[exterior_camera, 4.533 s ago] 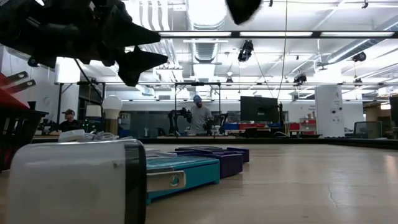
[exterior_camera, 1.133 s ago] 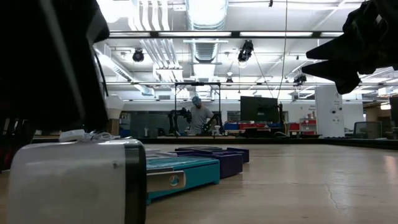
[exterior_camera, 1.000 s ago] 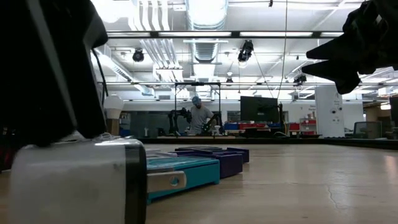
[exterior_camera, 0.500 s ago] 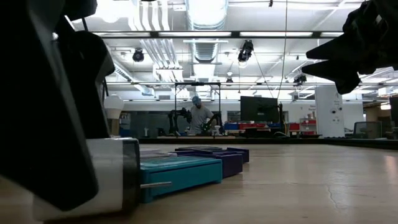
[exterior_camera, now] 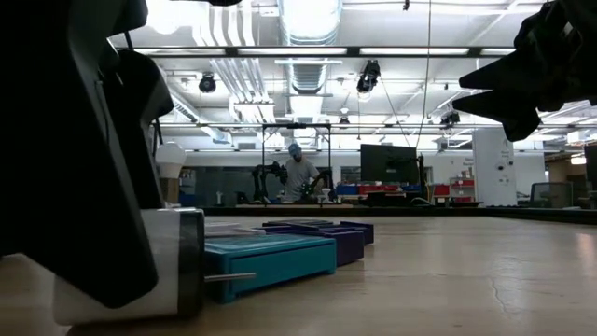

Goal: Pick & Place Office items
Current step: Put the white charger adapter into the black basket

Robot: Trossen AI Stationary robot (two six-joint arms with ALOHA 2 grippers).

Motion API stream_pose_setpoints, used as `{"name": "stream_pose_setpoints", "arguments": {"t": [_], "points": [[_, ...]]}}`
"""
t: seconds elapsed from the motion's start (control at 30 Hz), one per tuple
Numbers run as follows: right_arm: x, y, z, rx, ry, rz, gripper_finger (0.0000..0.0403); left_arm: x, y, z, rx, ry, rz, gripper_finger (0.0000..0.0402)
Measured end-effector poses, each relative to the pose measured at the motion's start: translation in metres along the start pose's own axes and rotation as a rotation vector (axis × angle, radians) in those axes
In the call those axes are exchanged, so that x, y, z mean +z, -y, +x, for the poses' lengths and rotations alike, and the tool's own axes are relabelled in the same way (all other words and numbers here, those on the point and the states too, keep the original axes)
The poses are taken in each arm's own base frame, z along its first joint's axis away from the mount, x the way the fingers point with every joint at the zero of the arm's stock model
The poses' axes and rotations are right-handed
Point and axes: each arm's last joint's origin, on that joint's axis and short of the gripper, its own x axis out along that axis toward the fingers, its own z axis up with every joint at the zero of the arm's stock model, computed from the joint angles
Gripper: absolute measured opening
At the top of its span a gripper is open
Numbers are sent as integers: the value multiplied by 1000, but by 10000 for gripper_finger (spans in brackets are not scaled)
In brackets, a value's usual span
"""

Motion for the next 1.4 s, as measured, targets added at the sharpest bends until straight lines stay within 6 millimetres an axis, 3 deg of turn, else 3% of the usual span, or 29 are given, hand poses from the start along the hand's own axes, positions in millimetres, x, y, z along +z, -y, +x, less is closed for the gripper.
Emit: {"name": "stream_pose_setpoints", "arguments": {"t": [0.2,0.57,0.9,1.1,1.4], "points": [[0,0,0,0,0,0,210,0,0,0,1,0,1,134],[0,0,0,0,0,0,210,2,-3,-9,8,-5,22,132],[0,0,0,0,1,1,210,5,-15,-61,107,36,31,132],[0,0,0,0,0,0,210,-8,-24,-96,210,60,23,132],[0,0,0,0,0,0,210,-36,-29,-122,307,24,-19,132]]}}
